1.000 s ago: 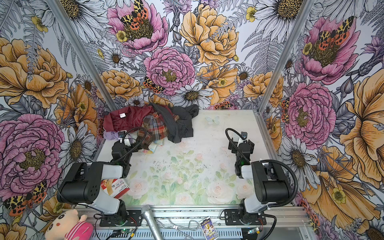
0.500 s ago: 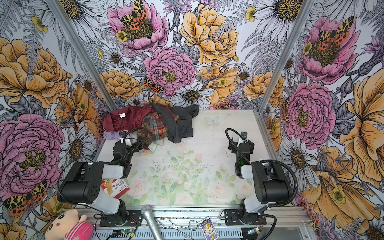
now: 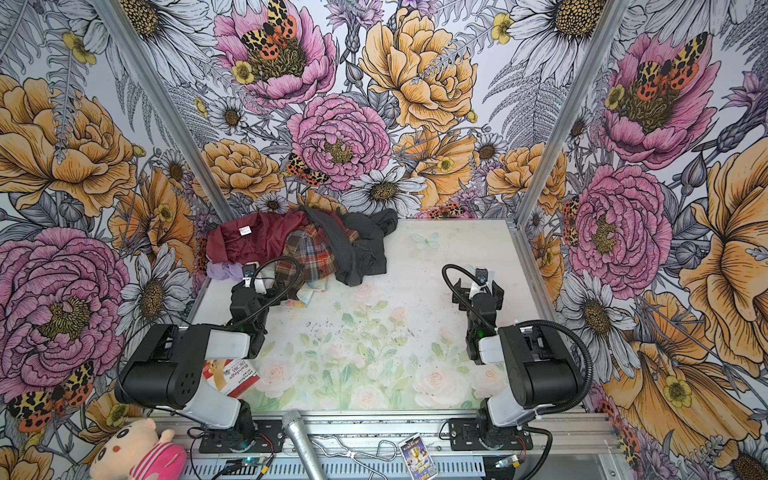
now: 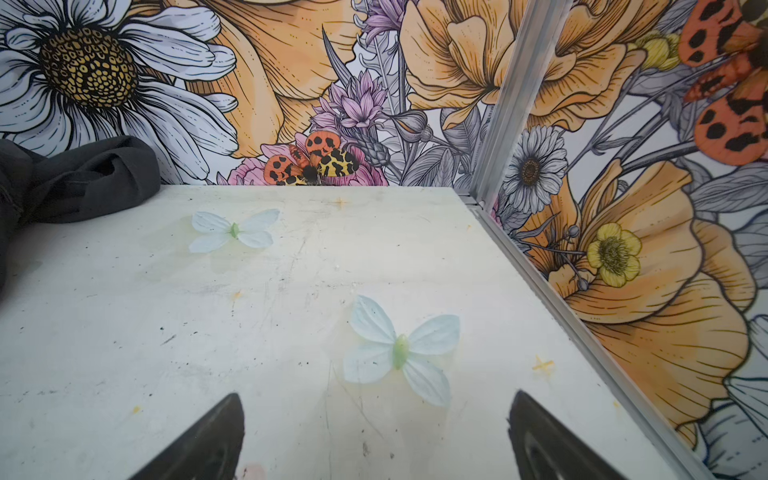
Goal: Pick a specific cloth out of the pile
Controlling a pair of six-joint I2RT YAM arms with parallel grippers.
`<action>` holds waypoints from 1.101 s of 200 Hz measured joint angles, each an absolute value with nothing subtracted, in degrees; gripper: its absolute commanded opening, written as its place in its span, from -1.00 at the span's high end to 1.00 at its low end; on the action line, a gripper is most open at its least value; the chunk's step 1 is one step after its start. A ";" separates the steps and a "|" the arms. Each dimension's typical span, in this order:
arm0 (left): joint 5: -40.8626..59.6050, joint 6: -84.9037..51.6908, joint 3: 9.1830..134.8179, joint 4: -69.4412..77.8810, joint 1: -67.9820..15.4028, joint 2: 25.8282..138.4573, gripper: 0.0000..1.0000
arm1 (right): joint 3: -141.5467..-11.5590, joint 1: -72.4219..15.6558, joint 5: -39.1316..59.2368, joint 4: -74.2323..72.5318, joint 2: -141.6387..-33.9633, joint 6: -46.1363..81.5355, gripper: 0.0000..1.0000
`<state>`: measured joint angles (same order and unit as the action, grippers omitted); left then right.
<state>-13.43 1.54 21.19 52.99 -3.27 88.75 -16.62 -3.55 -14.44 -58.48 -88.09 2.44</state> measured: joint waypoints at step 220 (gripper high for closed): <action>-21.69 -13.21 52.60 -13.69 0.01 78.06 -0.98 | -24.40 -30.04 -19.66 -38.41 -68.03 4.34 -0.94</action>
